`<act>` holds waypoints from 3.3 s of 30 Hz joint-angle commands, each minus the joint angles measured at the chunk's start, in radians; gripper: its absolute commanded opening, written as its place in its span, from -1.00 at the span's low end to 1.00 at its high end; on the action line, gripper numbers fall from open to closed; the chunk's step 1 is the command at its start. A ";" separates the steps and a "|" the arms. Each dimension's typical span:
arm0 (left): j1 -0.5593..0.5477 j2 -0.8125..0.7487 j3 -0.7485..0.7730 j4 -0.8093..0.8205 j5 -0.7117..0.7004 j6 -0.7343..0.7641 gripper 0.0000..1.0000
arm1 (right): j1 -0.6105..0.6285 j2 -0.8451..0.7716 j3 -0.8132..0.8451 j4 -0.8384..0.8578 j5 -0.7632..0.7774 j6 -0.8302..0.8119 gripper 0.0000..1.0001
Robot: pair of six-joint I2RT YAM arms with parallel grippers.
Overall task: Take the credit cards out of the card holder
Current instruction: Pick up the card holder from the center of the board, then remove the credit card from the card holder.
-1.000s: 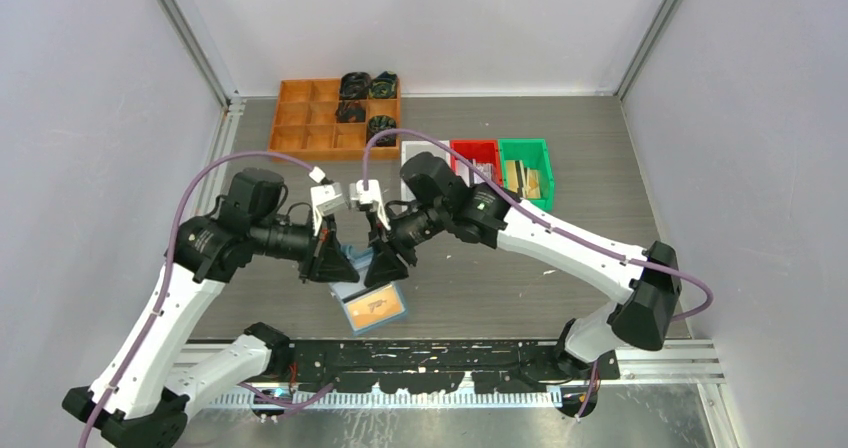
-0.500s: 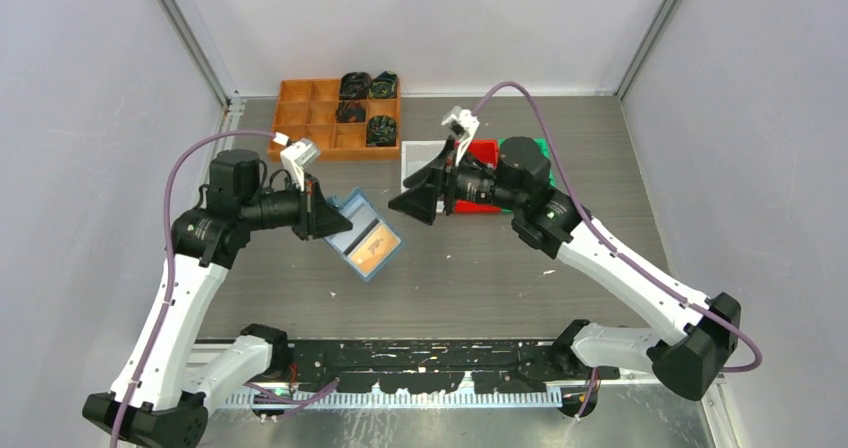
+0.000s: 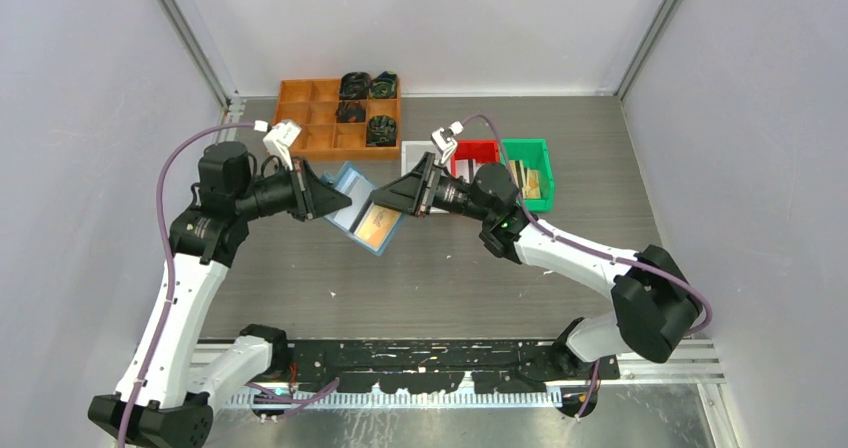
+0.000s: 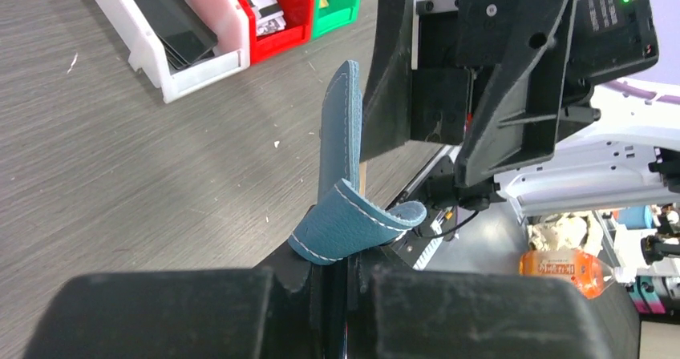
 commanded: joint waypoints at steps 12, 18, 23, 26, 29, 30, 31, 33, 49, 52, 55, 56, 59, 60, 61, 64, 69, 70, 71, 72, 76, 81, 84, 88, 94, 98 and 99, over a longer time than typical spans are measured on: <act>0.051 -0.019 -0.002 0.171 0.020 -0.154 -1.00 | 0.033 -0.005 -0.006 0.123 -0.036 0.065 0.32; 0.057 -0.023 -0.005 0.194 0.043 -0.200 -1.00 | 0.034 0.016 -0.004 0.123 -0.040 0.062 0.32; 0.061 -0.033 -0.003 0.227 0.067 -0.254 -1.00 | 0.035 0.047 0.005 0.147 -0.042 0.069 0.31; 0.060 -0.040 -0.013 0.250 0.076 -0.301 -1.00 | 0.036 0.066 0.018 0.181 -0.042 0.084 0.31; 0.061 -0.047 -0.033 0.274 0.080 -0.330 -1.00 | 0.042 0.092 0.041 0.253 -0.043 0.111 0.27; 0.061 -0.047 -0.037 0.277 0.080 -0.336 -1.00 | 0.044 0.104 0.052 0.279 -0.047 0.125 0.26; 0.060 -0.048 -0.042 0.278 0.080 -0.339 -1.00 | 0.047 0.115 0.065 0.306 -0.051 0.139 0.23; 0.060 -0.049 -0.045 0.280 0.081 -0.341 -1.00 | 0.052 0.140 0.080 0.376 -0.059 0.175 0.18; 0.064 -0.061 -0.065 0.243 0.090 -0.321 -1.00 | 0.066 0.267 0.153 0.714 -0.095 0.392 -0.54; 0.072 -0.064 -0.068 0.236 0.099 -0.320 -1.00 | 0.066 0.266 0.147 0.707 -0.088 0.388 -0.79; 0.083 -0.061 -0.067 0.237 0.108 -0.320 -1.00 | 0.066 0.266 0.139 0.706 -0.081 0.387 -0.95; 0.089 -0.057 -0.065 0.238 0.110 -0.321 -1.00 | 0.066 0.264 0.139 0.703 -0.082 0.385 -0.98; 0.107 -0.051 -0.060 0.239 0.119 -0.322 -1.00 | 0.065 0.249 0.145 0.654 -0.093 0.364 -0.98; 0.115 -0.049 -0.058 0.238 0.124 -0.323 -1.00 | 0.065 0.240 0.146 0.626 -0.099 0.348 -0.99; 0.123 -0.046 -0.055 0.242 0.130 -0.322 -1.00 | 0.065 0.228 0.146 0.597 -0.104 0.331 -0.98; 0.158 -0.044 -0.050 0.247 0.149 -0.327 -1.00 | 0.060 0.191 0.139 0.509 -0.111 0.278 -0.98; 0.186 -0.055 -0.071 0.281 0.184 -0.366 -1.00 | 0.045 0.133 0.107 0.395 -0.096 0.199 -0.98; 0.187 -0.057 -0.071 0.283 0.186 -0.370 -1.00 | 0.043 0.129 0.103 0.394 -0.092 0.195 -0.98; 0.188 -0.058 -0.071 0.287 0.190 -0.374 -1.00 | 0.044 0.127 0.101 0.394 -0.091 0.194 -0.98; 0.190 -0.058 -0.068 0.287 0.194 -0.376 -1.00 | 0.043 0.126 0.101 0.394 -0.091 0.197 -0.98; 0.194 -0.063 -0.061 0.289 0.195 -0.382 -1.00 | 0.044 0.125 0.098 0.397 -0.087 0.197 -0.98; 0.197 -0.060 -0.060 0.283 0.197 -0.386 -0.99 | 0.043 0.124 0.096 0.396 -0.083 0.195 -0.98; 0.197 -0.059 -0.053 0.285 0.200 -0.384 -0.97 | 0.037 0.112 0.074 0.394 -0.079 0.191 -0.98; 0.197 -0.061 -0.051 0.284 0.209 -0.383 -0.91 | 0.033 0.102 0.057 0.388 -0.073 0.190 -0.98; 0.197 -0.071 -0.057 0.290 0.231 -0.392 -0.81 | 0.033 0.106 0.062 0.390 -0.057 0.192 -0.98; 0.227 -0.079 -0.064 0.298 0.227 -0.394 -0.97 | 0.033 0.114 0.071 0.391 -0.054 0.194 -0.98; 0.229 -0.082 -0.065 0.302 0.227 -0.392 -1.00 | 0.034 0.117 0.074 0.390 -0.055 0.196 -0.99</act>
